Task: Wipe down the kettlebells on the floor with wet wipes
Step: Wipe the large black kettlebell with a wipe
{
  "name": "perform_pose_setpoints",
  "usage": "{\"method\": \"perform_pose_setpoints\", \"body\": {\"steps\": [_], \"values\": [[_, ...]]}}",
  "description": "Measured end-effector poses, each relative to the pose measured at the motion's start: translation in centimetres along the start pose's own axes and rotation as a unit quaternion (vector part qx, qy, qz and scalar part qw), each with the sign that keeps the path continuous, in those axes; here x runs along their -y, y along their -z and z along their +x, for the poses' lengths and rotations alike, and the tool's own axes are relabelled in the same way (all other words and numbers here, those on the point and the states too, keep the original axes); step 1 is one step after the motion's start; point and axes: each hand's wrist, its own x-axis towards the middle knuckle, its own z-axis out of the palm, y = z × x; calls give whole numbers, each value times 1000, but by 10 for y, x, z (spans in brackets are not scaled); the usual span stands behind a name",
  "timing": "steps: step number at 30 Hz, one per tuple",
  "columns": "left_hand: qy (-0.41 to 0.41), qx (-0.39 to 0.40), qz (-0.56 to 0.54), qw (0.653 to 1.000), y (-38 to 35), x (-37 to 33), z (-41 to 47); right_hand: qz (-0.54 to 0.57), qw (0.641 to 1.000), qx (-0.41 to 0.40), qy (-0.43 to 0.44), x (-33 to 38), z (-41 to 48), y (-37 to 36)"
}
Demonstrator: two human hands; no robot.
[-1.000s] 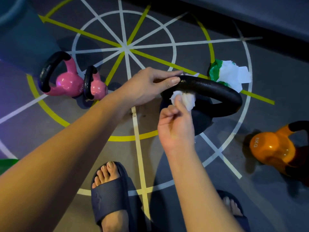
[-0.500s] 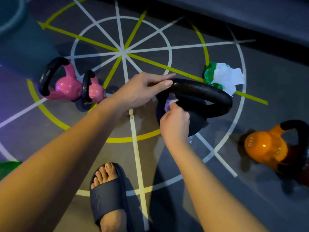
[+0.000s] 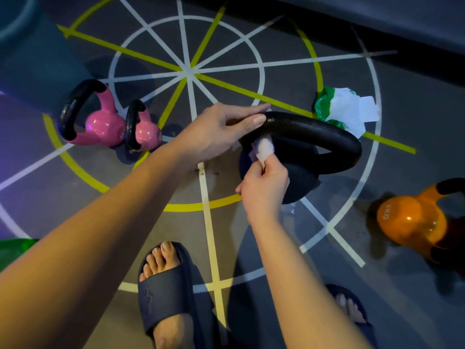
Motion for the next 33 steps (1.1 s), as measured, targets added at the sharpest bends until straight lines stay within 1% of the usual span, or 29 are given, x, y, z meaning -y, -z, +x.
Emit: {"method": "perform_pose_setpoints", "body": {"steps": [1, 2, 4, 5, 7, 8, 10, 11, 12, 13, 14, 15, 16, 17, 18, 19, 20, 21, 22, 23, 24, 25, 26, 28, 30, 31, 32, 33], "values": [[-2, 4, -11, 1000, 0, -3, -1, -104, 993, -6, 49, 1, 2, 2], [-2, 5, -16, 1000, 0, -5, -1, -196, 977, -1, 78, 3, 4, 4], [0, 3, -10, 1000, -1, -8, -2, -358, 928, 35, 100, 8, 10, 8], [-1, 3, -6, 1000, -1, -7, -2, -409, 904, 57, 111, 9, 12, 9], [-1, 3, -1, 1000, -2, -5, -1, -469, 869, 87, 134, 12, 14, 13], [-2, -1, 3, 1000, -2, -2, -1, -477, 862, 93, 141, 12, 14, 14], [0, -9, 17, 1000, -3, 3, 0, -468, 867, 88, 146, 13, 14, 17], [3, -12, 20, 1000, -3, 5, 0, -445, 881, 79, 140, 13, 13, 16], [4, -14, 21, 1000, -3, 7, 1, -396, 907, 58, 128, 13, 14, 14], [2, -13, 21, 1000, -4, 8, 2, -323, 940, 36, 105, 12, 12, 12], [0, -11, 20, 1000, -5, 8, 3, -231, 970, 23, 73, 10, 11, 9], [-2, -12, 18, 1000, -5, 8, 3, -132, 990, 18, 44, 8, 9, 6], [-3, -15, 15, 1000, -5, 9, 3, -23, 1000, 19, 9, 7, 6, 4], [-3, -18, 12, 1000, -4, 10, 3, 102, 994, 32, -35, 9, 1, 4], [-2, -17, 12, 1000, -3, 11, 4, 225, 970, 51, -82, 12, -3, 5], [-1, -15, 13, 1000, -3, 11, 4, 334, 932, 69, -123, 17, -7, 7], [0, -14, 14, 1000, -4, 12, 5, 426, 887, 82, -157, 20, -7, 8], [2, -15, 12, 1000, -4, 12, 5, 496, 844, 89, -184, 23, -6, 10], [3, -18, 10, 1000, -5, 12, 5, 545, 808, 90, -206, 24, -5, 12], [1, -21, 6, 1000, -6, 12, 5, 575, 783, 90, -218, 23, -3, 13], [-2, -24, 1, 1000, -6, 12, 4, 584, 775, 90, -224, 22, -1, 13], [-3, -27, -7, 1000, -8, 13, 4, 569, 788, 87, -220, 21, 1, 13], [-5, -32, -15, 999, -9, 14, 3, 537, 813, 82, -210, 19, 2, 13], [-6, -41, -27, 999, -11, 15, 3, 435, 880, 70, -176, 17, 6, 10], [-4, -46, -30, 998, -12, 14, 2, 282, 951, 59, -116, 12, 9, 9], [-3, -47, -27, 999, -12, 14, 1, 191, 977, 55, -77, 9, 11, 9], [-1, -47, -24, 999, -11, 14, 1, 95, 993, 52, -36, 5, 12, 9], [1, -47, -22, 999, -11, 13, 1, 3, 999, 47, 7, 2, 13, 11]]}}
